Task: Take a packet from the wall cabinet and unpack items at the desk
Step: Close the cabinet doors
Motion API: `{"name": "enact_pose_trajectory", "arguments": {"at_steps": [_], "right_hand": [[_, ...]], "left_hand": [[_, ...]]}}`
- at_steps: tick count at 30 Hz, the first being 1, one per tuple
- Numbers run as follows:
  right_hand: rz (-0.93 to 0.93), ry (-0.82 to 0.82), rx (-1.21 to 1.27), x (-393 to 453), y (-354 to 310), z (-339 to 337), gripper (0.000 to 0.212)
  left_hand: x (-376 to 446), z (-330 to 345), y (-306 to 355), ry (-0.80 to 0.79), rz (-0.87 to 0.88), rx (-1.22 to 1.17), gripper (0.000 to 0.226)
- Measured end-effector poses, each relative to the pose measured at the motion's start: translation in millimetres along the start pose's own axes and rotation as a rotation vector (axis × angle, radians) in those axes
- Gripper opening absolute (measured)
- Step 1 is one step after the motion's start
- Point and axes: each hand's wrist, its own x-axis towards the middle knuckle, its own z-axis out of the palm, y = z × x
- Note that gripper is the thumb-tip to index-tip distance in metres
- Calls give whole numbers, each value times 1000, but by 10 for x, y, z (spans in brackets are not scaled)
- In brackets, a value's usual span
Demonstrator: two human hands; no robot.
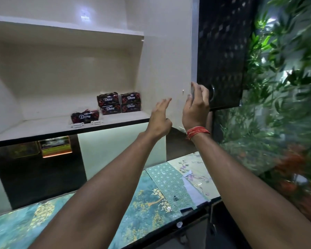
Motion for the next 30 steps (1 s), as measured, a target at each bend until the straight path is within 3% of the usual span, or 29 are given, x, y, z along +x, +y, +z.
{"name": "enact_pose_trajectory", "arguments": {"at_steps": [5,12,20,30], "right_hand": [[-23,-150,-178,140,439,-114,60],[-77,-386,-453,242,964,-183,76],[7,-460,-613,408,1252,-178,89],[36,-490,-696,519,1410,-146,85]], "left_hand": [[225,398,48,-210,60,101,91],[465,883,-3,-286,79,233,103],[684,1079,41,-367,75,319,103],[809,1226,2,-386,89,348,104]]}}
